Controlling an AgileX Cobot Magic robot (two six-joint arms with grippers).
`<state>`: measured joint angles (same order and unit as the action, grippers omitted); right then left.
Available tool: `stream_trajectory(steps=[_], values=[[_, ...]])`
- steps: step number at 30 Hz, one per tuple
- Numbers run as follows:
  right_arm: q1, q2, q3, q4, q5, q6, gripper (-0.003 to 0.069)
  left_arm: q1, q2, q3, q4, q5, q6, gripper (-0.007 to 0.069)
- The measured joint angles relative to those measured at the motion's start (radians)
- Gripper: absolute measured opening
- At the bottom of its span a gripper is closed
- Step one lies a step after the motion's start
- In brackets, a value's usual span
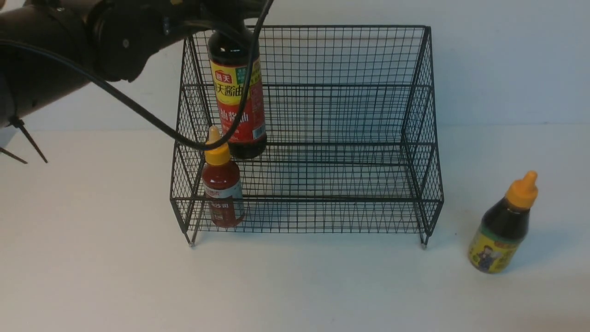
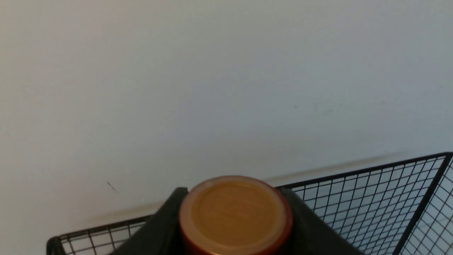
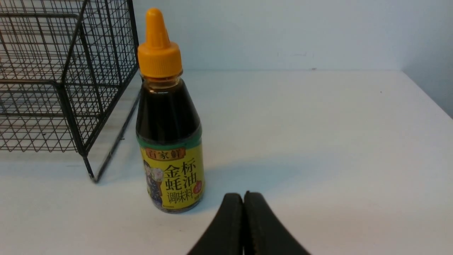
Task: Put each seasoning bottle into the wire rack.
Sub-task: Use the left arm to put the condiment bottle back on the shelf
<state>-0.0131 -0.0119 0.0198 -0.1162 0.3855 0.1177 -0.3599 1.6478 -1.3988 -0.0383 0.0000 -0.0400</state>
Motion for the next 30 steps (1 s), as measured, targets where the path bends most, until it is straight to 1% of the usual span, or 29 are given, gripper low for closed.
stream_trajectory(steps=[4,11,18,21,30], values=[[0.000,0.000,0.000,0.000,0.000,0.002,-0.0010,-0.022,0.005,0.000,0.002,0.048,0.001,0.0274],[0.000,0.000,0.000,0.000,0.000,0.002,-0.0010,-0.062,0.031,0.000,0.000,0.078,-0.003,0.0274],[0.000,0.000,0.000,0.000,0.000,0.002,-0.0010,-0.063,0.068,0.000,0.001,0.085,-0.003,0.0274],[0.000,0.000,0.000,0.000,0.000,0.002,-0.0010,-0.071,0.081,0.000,0.001,0.119,-0.004,0.0274],[0.000,0.000,0.000,0.000,0.000,0.003,-0.0010,-0.083,0.082,-0.002,0.005,0.123,-0.004,0.0274]])
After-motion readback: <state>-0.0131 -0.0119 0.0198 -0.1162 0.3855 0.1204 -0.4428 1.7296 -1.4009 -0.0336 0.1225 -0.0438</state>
